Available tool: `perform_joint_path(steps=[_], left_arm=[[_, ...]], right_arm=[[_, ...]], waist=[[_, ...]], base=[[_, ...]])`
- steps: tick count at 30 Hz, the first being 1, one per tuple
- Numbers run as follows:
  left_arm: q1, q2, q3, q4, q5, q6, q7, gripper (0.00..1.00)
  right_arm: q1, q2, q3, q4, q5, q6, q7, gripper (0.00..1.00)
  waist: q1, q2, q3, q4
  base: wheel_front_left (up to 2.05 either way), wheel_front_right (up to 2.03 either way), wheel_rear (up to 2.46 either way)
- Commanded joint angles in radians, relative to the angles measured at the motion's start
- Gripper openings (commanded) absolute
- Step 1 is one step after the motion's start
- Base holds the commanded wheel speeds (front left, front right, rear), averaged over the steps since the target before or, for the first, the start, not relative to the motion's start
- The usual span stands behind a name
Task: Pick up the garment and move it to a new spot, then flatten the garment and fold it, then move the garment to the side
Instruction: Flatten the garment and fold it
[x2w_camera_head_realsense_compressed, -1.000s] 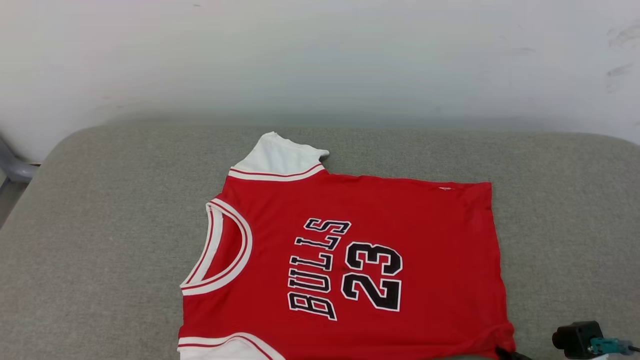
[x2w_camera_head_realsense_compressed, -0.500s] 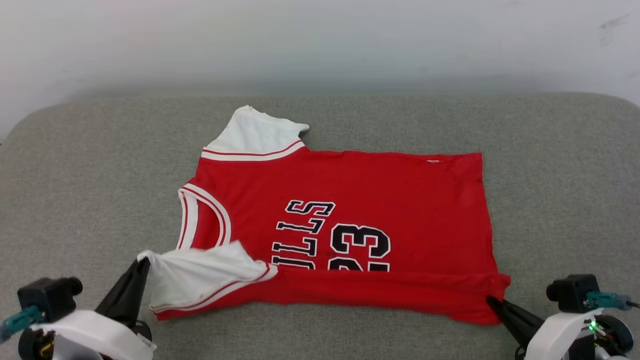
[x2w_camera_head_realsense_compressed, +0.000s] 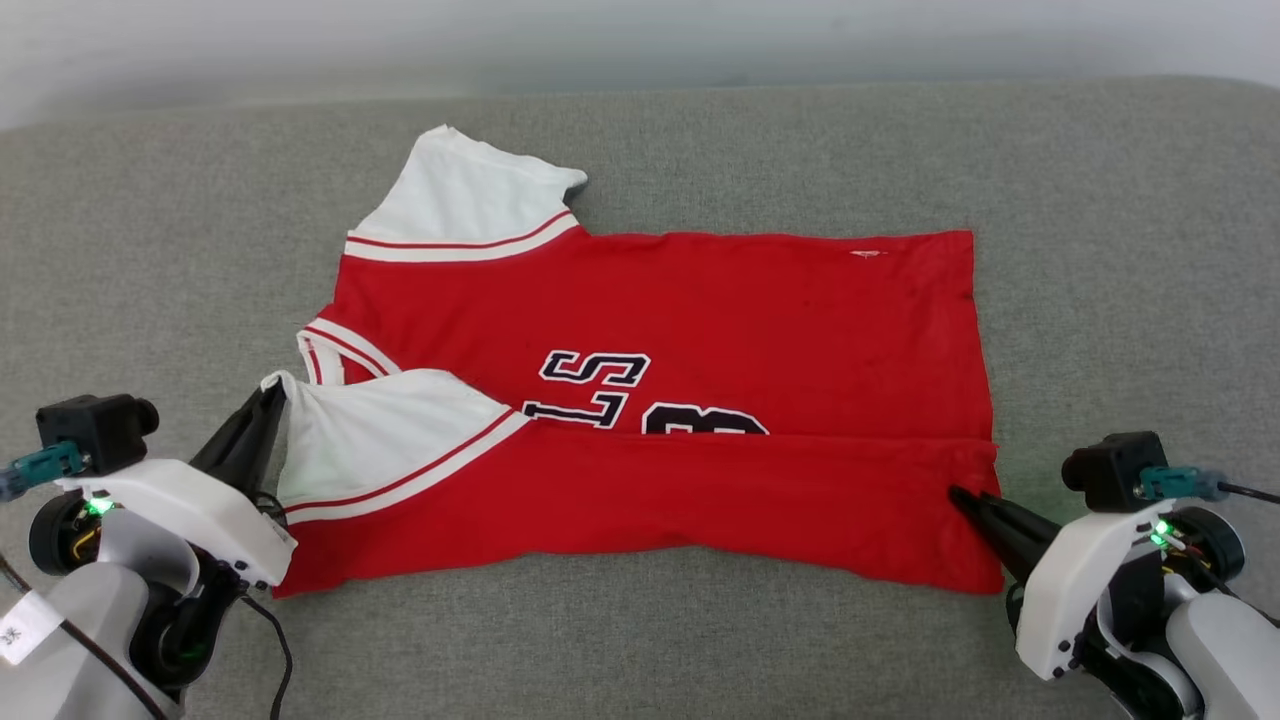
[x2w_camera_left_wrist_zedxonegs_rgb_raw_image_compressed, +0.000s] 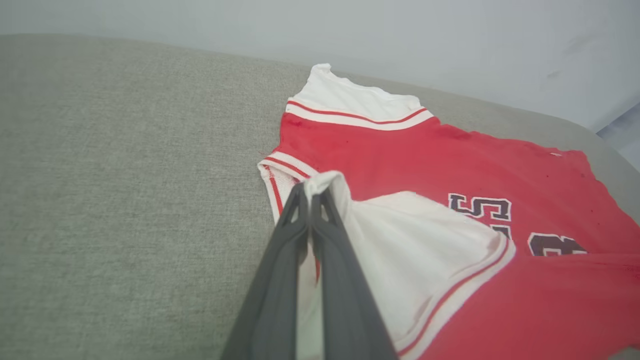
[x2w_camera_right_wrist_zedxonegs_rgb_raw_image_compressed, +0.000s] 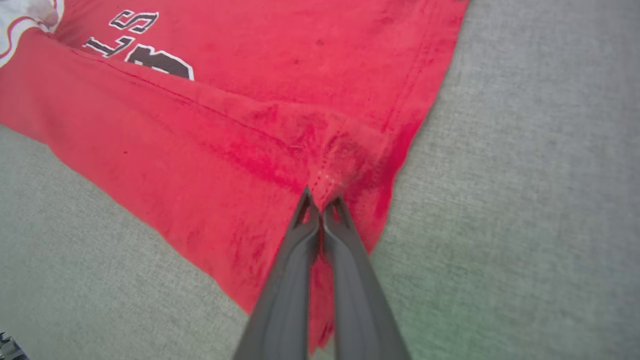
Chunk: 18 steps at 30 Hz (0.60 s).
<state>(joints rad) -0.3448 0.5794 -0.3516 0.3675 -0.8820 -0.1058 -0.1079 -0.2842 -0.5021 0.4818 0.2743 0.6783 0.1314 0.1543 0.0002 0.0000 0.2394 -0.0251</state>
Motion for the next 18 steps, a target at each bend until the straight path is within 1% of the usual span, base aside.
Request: perform_joint_path(steps=[1,5,10,12,17,18], left_arm=[[-0.029,-0.006,-0.004,0.025,0.006,-0.004,0.0,0.0],[-0.089,-0.028,-0.047,0.129,0.011,-0.017,-0.004,0.0],[-0.121,-0.056,-0.099,0.236,-0.005,-0.023,-0.016,0.0],[-0.123,-0.067,-0.131,0.261,-0.015,-0.023,-0.02,0.0],[-0.133,-0.061,-0.192,0.288,-0.045,-0.024,-0.052,0.0],[-0.14,-0.056,-0.196,0.3,-0.046,-0.024,-0.062,0.0]], right_arm=[[-0.023,0.006,0.005,0.011,-0.004,-0.001,-0.001,0.0],[-0.059,0.016,0.026,0.055,-0.009,-0.001,-0.009,0.0],[-0.073,0.027,0.056,0.1,-0.006,-0.001,-0.018,0.0],[-0.074,0.03,0.066,0.113,-0.002,-0.001,-0.025,0.0],[-0.074,0.04,0.07,0.128,0.017,-0.001,-0.047,0.0],[-0.071,0.042,0.067,0.129,0.02,-0.001,-0.052,0.15]], waist=[[-0.0002,0.0,0.021,0.0],[-0.0002,0.0,0.047,0.003],[-0.0002,0.0,0.059,0.002],[-0.0002,0.0,0.059,0.001],[-0.0002,0.0,0.047,0.006],[-0.0002,0.0,0.041,0.009]], base=[[0.0,0.0,0.0],[0.0,0.0,0.0],[0.0,0.0,0.0],[0.0,0.0,0.0],[0.0,0.0,0.0],[0.0,0.0,0.0]])
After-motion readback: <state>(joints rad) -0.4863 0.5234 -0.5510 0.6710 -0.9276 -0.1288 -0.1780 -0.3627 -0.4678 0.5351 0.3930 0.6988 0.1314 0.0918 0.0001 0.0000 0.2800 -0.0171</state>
